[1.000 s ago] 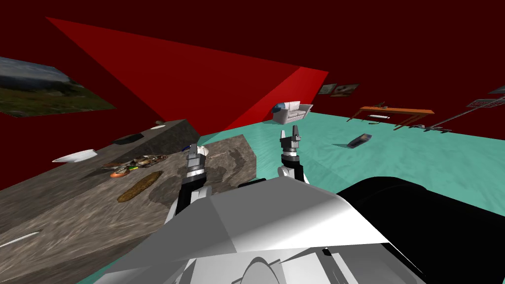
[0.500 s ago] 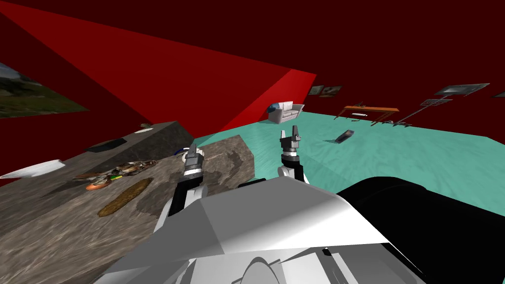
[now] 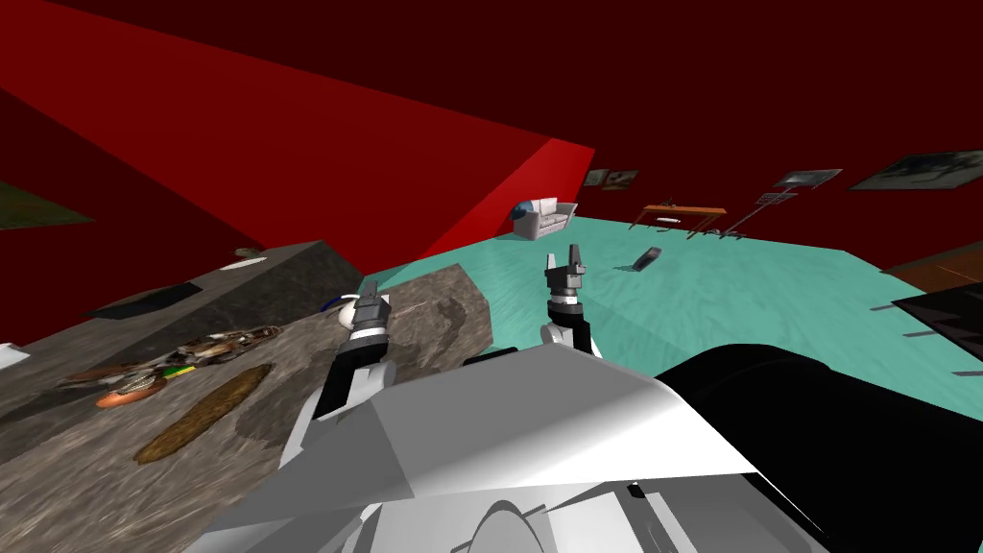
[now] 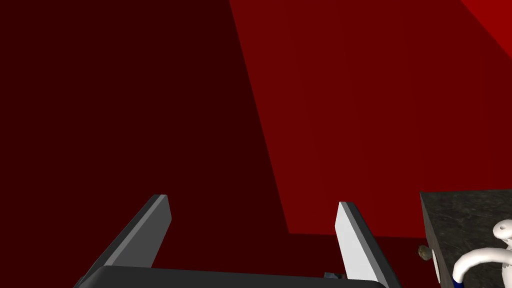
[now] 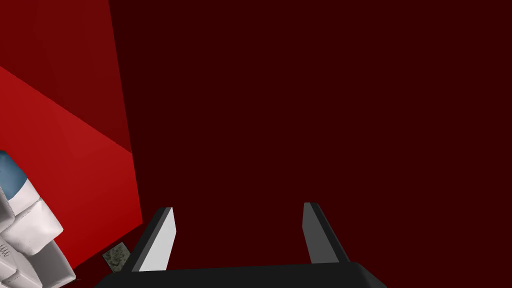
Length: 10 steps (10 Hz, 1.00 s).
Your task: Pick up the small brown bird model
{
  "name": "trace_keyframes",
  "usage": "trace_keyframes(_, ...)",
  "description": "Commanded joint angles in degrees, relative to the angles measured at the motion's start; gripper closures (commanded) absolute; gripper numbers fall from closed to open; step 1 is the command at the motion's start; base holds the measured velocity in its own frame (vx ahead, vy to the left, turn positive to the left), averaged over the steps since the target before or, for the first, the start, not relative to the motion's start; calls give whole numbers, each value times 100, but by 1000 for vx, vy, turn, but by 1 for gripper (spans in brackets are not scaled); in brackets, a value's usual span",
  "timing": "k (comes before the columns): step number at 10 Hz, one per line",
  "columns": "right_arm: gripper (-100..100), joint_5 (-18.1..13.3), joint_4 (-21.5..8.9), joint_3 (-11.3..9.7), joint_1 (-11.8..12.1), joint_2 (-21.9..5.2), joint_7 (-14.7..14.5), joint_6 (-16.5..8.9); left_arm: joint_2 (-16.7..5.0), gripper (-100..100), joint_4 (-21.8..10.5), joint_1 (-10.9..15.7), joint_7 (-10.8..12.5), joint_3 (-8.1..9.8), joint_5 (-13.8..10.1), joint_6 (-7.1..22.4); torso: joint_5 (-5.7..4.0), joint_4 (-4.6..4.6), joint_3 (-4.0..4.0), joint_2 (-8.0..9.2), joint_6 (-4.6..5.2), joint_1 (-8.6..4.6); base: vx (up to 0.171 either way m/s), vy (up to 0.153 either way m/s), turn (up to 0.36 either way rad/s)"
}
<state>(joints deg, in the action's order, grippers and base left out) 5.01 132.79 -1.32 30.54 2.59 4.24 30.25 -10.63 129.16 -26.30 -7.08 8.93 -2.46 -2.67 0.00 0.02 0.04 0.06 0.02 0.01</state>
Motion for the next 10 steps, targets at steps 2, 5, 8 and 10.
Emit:
trace_keyframes(2, 0, 0, 0, 0, 0, 0, 0, 0, -66, -100, 6, 112, 49, 205, -95, 409, 0, 0, 0, -1, -2, 1, -24, 4, -190)
trace_keyframes(5, 0, 0, 0, 0, 0, 0, 0, 0, -100, -100, 22, 170, 83, 345, -160, 826, 0, 0, 1, 1, 0, 1, -26, 0, -144)
trace_keyframes(8, 0, 0, 0, 1, 1, 0, 0, 0, -160, -100, 51, 288, 159, 632, -293, 1343, 0, 1, 3, 4, -4, 1, -34, -3, -181)
trace_keyframes(10, 0, 0, 0, 1, 1, 0, 0, 0, -187, -100, 60, 348, 202, 776, -357, 1654, 1, 1, 3, 4, -4, 3, -33, 2, -196)
